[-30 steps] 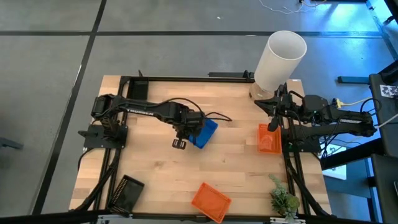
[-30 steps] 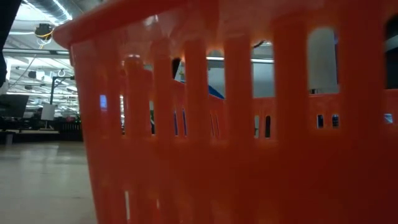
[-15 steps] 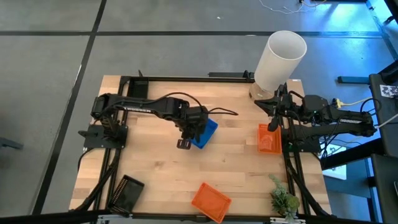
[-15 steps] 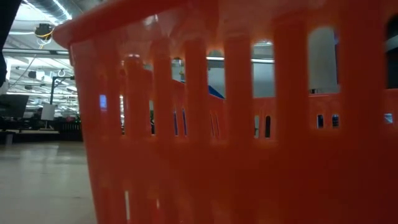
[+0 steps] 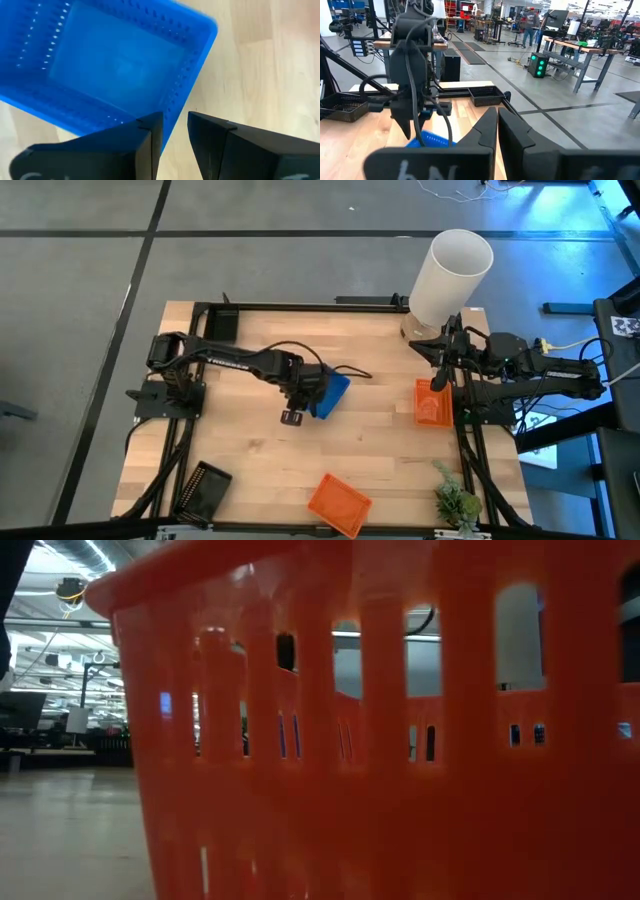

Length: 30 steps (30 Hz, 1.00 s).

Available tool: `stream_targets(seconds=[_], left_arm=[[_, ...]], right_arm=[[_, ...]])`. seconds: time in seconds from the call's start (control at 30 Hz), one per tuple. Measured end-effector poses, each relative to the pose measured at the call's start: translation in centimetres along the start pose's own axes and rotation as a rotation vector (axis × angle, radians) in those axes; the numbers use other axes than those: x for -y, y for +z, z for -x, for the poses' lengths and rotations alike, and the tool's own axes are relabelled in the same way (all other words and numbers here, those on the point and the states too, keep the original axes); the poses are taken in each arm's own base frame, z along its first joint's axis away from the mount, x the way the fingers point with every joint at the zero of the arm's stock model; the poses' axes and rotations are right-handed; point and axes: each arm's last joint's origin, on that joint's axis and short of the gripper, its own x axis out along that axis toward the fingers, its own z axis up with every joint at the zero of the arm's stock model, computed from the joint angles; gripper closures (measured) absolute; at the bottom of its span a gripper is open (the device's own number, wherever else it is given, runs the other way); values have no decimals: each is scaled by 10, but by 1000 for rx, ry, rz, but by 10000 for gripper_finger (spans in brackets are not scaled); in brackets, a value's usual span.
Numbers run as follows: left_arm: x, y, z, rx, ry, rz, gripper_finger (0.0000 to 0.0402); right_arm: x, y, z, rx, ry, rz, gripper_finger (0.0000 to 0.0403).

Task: Stack baskets by color
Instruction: Stack the top blue bin on the bottom blue bin, then stack the bottom black bin on the top black bin

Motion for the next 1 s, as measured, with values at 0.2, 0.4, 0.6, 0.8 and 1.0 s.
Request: stream_targets(seconds=[0.2, 0.4, 0.6, 0.8, 1.0], left_arm=[[1, -13, -17, -28, -3, 46, 320], [2, -1, 21, 32, 1, 172, 320], [15, -2, 73, 115, -4, 370, 320], [48, -21, 107, 101, 3, 621, 320], [89, -42, 116, -26, 42, 877, 320]], right_arm=[[0, 0, 0, 0, 0, -3, 386], [0, 2, 0, 17, -1, 23, 386], [1, 8, 1, 36, -4, 86, 386], [0, 22, -1, -39, 29, 108, 386], [-3, 40, -14, -182, 55, 132, 386]])
